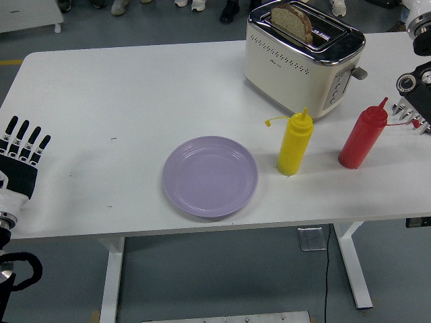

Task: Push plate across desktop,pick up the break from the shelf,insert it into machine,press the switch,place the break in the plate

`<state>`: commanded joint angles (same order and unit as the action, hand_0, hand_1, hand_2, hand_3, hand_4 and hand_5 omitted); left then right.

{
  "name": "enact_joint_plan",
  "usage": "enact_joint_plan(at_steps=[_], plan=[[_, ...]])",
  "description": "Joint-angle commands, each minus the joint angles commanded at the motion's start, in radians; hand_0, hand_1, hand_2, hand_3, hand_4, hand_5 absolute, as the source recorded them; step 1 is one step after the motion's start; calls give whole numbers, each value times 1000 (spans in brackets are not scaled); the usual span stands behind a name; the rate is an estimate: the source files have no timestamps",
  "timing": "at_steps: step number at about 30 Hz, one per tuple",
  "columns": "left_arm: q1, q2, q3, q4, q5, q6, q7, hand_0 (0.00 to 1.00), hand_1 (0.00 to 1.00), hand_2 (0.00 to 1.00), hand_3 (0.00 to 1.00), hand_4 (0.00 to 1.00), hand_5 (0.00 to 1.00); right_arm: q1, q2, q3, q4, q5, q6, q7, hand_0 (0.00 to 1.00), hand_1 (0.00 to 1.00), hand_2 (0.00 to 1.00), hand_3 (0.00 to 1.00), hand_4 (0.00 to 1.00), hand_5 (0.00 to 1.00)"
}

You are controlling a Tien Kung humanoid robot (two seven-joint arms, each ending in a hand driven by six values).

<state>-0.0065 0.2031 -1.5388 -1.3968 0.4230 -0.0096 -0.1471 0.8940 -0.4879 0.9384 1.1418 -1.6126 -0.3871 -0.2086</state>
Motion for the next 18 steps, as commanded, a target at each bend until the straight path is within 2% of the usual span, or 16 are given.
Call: enact_joint_plan(at_steps=[2,3,8,9,13,18], plan=[[-1,0,-1,0,0,0,0,811,860,916,862,637,998,-24,-37,14,34,-5,31,7,334,426,623,584,329,320],[-2,0,-2,-1,0,0,0,811,860,916,862,638,998,-36,-53,19,49,-11,48,11,282,396,603,556,242,342],[-3,-1,-4,-1,1,0,0,811,860,916,862,638,998,-104,-141,37,114,-36,151,35,282,396,603,556,242,342],[-3,-1,-5,-1,1,0,0,811,860,916,862,637,998,-115,-152,38,121,-38,166,39,260,382,597,548,203,348],[-2,-2,-8,0,1,1,0,811,860,916,862,637,998,-158,-191,33,141,-42,241,55,260,382,597,548,203,348],[-4,-3,-7,1,1,0,0,811,861,916,862,637,998,-183,-206,12,138,-43,295,70,259,381,597,547,186,346]])
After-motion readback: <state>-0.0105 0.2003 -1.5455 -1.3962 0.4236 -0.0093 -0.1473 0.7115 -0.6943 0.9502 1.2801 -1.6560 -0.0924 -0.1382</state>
